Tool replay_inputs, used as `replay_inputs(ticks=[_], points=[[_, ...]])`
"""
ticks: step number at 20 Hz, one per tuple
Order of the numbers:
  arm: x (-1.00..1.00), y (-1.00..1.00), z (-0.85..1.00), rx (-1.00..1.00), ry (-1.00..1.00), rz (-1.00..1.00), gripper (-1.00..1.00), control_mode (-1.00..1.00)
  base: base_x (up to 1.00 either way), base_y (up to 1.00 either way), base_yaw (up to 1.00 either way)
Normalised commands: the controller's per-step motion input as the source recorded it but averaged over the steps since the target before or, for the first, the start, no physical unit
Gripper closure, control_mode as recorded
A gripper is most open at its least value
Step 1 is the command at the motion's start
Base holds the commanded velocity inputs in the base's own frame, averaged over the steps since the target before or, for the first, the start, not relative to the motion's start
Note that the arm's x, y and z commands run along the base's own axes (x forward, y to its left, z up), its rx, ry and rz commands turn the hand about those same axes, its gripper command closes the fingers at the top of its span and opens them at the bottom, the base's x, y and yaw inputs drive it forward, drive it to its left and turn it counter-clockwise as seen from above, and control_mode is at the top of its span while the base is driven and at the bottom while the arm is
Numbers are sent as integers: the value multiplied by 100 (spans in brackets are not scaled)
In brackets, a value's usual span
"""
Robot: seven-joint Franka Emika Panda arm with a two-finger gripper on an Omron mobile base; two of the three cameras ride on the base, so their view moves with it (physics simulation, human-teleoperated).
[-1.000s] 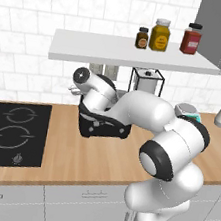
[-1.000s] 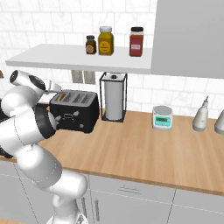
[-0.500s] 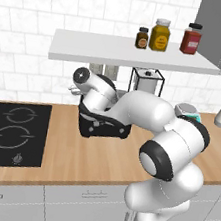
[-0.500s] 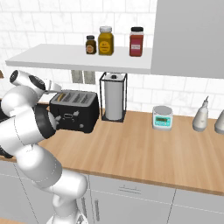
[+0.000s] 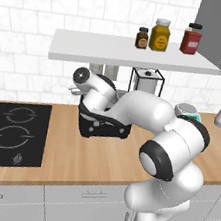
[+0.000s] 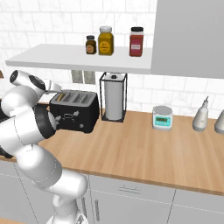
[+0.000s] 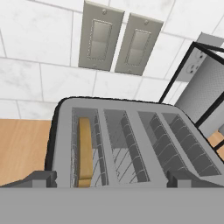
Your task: Start the toaster. Once the lever pops up, take the bread to the plate on the dining counter.
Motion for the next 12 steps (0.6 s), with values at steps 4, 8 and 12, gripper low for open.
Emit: replay_inputs(ticks=[4,8,12], points=[[0,0,0,0,0,0,-100,-100,0,0,0],[0,0,0,0,0,0,-100,-100,0,0,0],[0,0,0,0,0,0,-100,-100,0,0,0]])
